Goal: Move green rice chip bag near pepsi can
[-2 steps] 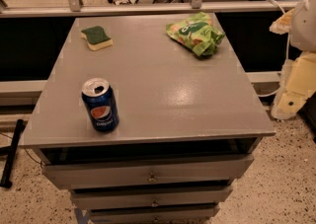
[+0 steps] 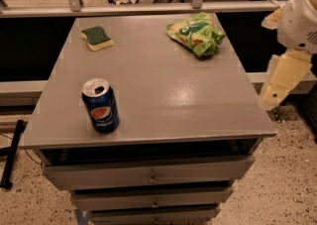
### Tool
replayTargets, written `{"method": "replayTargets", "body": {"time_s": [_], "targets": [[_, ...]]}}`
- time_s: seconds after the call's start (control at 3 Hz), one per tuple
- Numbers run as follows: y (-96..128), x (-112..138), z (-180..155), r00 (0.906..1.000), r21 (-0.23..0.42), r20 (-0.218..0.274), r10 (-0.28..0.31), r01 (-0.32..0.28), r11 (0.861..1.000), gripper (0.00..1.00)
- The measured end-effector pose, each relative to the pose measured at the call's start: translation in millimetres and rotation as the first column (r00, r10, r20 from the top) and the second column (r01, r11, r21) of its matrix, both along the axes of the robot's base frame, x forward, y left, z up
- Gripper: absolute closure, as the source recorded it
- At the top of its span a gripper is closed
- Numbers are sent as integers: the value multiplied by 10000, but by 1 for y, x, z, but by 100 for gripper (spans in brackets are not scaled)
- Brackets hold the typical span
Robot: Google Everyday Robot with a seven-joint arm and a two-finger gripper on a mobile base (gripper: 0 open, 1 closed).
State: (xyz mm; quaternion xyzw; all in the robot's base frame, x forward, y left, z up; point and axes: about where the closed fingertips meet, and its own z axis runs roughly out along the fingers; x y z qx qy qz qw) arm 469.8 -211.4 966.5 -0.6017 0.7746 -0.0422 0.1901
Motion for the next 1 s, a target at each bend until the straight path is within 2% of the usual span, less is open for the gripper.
{"method": "replayTargets", "body": {"time_s": [0.33, 0.67, 1.0], "targets": [[-4, 51, -14, 9970, 359, 668, -398, 375, 9987, 0], [-17, 110, -26, 9836, 1100, 1347, -1198, 1053, 9883, 0], [-23, 169, -35, 9615, 2226, 1826, -2053, 1630, 9612, 0]]}}
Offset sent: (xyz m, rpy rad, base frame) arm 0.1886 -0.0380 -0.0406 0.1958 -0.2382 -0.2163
